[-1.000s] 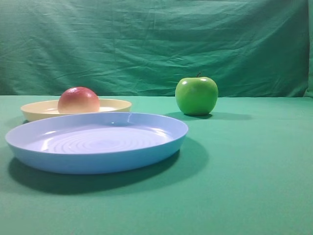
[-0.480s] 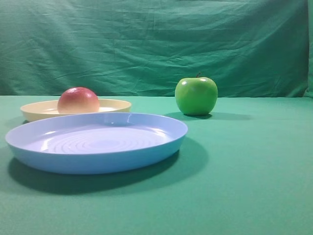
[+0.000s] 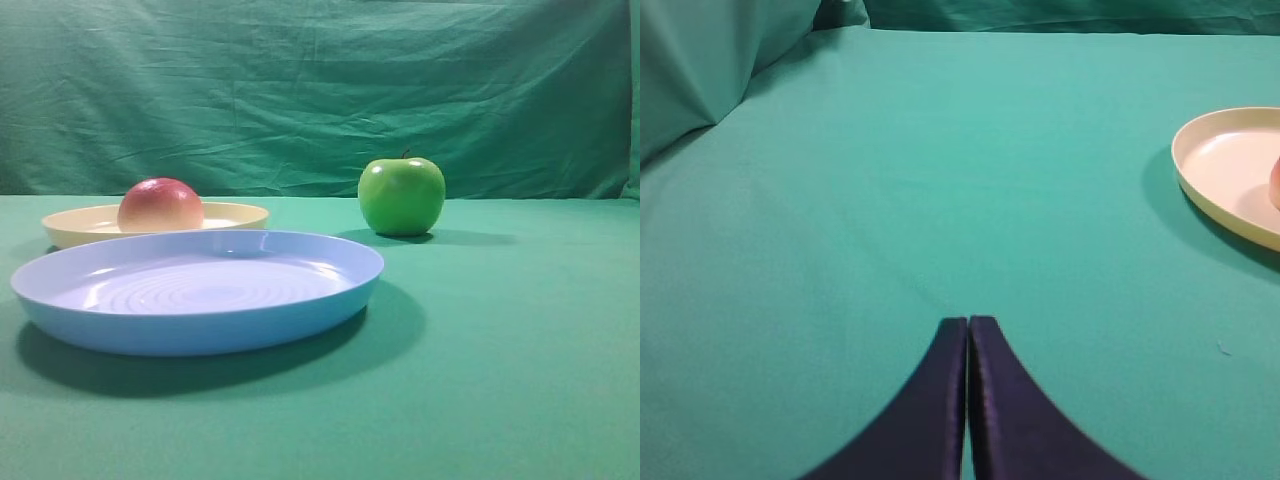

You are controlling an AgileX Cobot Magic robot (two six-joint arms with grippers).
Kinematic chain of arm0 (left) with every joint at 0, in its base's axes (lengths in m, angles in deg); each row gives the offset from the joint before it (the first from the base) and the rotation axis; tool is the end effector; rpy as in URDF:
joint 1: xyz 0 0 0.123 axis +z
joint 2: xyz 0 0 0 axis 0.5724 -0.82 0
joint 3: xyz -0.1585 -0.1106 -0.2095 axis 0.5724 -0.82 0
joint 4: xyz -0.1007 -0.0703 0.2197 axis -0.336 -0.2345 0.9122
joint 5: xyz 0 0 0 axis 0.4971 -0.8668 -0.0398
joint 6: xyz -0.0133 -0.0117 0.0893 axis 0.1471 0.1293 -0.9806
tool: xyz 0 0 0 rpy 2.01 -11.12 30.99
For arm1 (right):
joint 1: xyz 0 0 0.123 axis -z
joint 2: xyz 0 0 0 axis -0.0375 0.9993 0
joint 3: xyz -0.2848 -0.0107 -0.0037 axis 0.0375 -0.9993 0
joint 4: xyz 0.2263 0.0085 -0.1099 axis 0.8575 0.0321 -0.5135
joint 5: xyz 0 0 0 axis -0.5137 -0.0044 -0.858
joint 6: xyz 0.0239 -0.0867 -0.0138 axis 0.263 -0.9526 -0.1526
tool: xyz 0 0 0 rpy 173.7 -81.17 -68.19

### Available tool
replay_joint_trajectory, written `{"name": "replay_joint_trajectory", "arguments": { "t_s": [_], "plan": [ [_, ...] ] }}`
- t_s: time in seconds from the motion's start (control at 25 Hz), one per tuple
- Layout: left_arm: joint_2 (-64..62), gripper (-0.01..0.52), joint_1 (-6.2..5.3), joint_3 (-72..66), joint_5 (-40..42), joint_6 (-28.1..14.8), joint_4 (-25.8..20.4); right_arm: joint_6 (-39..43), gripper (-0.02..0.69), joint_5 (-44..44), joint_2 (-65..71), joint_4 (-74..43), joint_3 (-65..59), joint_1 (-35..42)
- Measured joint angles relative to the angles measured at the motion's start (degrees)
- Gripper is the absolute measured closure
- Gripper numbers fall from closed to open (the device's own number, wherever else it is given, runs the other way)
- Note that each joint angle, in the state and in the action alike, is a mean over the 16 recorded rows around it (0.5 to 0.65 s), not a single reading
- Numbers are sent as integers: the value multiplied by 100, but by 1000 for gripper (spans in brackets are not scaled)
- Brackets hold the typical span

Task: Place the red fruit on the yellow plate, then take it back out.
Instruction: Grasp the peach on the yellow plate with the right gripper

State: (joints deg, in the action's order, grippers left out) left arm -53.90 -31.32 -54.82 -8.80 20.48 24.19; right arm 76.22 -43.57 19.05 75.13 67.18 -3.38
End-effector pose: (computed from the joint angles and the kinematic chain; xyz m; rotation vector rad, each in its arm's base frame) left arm 0.0507 0.0141 0.1776 -0.1656 1.8306 0.1346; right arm 0.0513 -0.0064 0.2881 0.0470 1.7881 -0.0053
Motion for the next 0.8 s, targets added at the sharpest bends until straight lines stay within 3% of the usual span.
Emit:
{"name": "replay_joint_trajectory", "arguments": {
  "t_s": [0.4,0.8],
  "plan": [
    [0,514,0,0,0,0,0,29,665,-390,-971,211,-1524,74],
    [0,514,0,0,0,0,0,35,665,-561,-1110,488,-2252,74]
  ]
}}
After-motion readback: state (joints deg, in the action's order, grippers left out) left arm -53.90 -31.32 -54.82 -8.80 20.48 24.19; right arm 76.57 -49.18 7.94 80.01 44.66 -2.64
